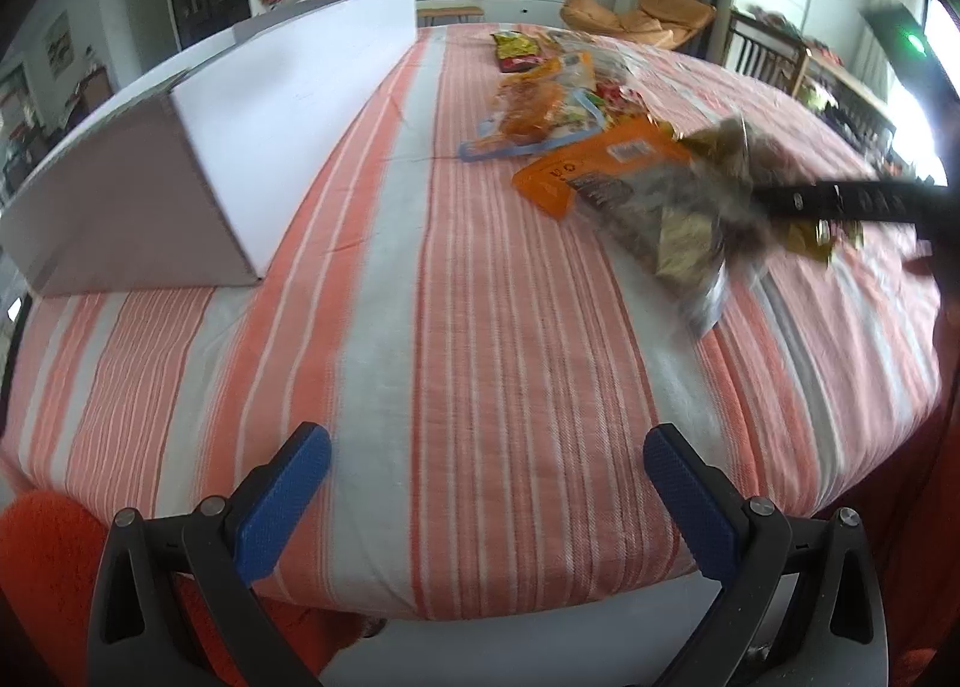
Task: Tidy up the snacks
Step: 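Reach the right tool to the red-labelled dried longan bag and close on it, then hold the longan bag in the right tool while the left tool grasps the orange-topped snack bag, then lift both held bags and carry them over the white cardboard box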
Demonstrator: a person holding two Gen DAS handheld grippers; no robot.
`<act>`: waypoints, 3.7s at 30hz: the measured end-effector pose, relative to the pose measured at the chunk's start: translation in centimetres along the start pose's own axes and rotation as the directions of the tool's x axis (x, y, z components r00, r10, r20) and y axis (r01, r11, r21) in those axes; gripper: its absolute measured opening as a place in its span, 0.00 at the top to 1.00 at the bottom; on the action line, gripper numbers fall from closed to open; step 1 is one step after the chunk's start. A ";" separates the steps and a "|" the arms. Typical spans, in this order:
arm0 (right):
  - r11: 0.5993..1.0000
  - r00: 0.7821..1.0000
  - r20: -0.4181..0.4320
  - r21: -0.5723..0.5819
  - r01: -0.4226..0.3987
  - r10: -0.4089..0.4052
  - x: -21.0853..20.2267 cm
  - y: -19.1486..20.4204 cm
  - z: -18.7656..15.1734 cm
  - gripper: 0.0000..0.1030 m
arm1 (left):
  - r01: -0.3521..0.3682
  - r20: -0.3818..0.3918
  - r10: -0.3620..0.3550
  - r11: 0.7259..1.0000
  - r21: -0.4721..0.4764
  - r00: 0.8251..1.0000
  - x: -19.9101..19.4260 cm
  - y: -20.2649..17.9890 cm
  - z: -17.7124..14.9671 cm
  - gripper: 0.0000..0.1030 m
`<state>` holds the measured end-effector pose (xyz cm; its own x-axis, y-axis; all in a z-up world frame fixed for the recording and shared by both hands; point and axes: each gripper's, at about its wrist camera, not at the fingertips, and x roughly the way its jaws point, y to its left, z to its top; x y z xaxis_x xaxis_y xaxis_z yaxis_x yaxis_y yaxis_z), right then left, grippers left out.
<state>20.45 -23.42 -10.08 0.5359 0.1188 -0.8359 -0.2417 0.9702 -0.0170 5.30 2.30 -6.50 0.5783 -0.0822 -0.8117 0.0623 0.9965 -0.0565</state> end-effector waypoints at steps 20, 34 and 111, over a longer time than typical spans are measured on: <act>0.955 0.970 0.184 0.279 0.104 -0.160 0.3 -10.0 -2.4 0.28 | 0.238 -0.017 -0.245 0.956 -0.172 0.969 -0.6 1.1 2.0 0.00; 0.965 0.975 0.122 0.213 0.156 -0.184 1.5 -9.0 -2.4 0.22 | -0.021 -0.085 0.021 1.000 -0.006 0.996 5.1 -6.9 8.8 0.00; 0.988 0.977 -0.201 0.122 0.094 -0.068 3.2 -9.0 1.0 0.07 | 0.132 -0.074 -0.123 0.983 0.131 0.990 2.6 -2.2 4.4 0.00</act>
<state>25.13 -31.59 -12.09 0.3773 0.0073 -0.9261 -0.0894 0.9956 -0.0285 10.20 -0.16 -5.93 0.5044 -0.2028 -0.8393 0.2440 0.9659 -0.0867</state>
